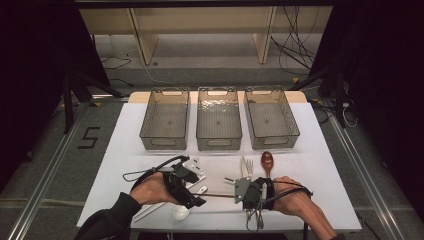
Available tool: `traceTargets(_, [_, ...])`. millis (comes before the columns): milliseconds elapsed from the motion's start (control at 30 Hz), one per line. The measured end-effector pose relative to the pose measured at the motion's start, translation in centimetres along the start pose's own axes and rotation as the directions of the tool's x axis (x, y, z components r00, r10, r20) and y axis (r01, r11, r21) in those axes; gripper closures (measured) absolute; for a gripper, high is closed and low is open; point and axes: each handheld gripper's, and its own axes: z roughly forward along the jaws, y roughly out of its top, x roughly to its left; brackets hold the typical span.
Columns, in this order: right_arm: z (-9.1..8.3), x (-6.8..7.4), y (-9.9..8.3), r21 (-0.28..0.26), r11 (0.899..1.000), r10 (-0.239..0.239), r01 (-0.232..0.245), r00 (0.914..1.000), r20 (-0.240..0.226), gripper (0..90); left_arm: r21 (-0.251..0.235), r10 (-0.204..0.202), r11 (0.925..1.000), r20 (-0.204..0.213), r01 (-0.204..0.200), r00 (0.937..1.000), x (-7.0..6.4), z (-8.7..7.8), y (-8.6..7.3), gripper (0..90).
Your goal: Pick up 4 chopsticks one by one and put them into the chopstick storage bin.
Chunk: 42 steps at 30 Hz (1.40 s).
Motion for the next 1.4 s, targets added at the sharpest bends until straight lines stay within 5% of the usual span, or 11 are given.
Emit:
traceTargets(500, [0.2, 0.6, 0.5, 0.006, 1.000, -0.025, 0.025, 0.9996, -0.010, 84.9, 0.089, 0.019, 0.9957, 0.080, -0.026, 0.9966, -0.2, 1.1, 0.8, 48.1])
traceTargets(1400, [0.5, 1.1, 1.0, 0.017, 0.997, -0.074, 0.074, 0.9972, -0.009, 84.9, 0.177, 0.007, 0.9836, 0.164, -0.037, 0.9864, -0.2, 3.0, 1.7, 69.4])
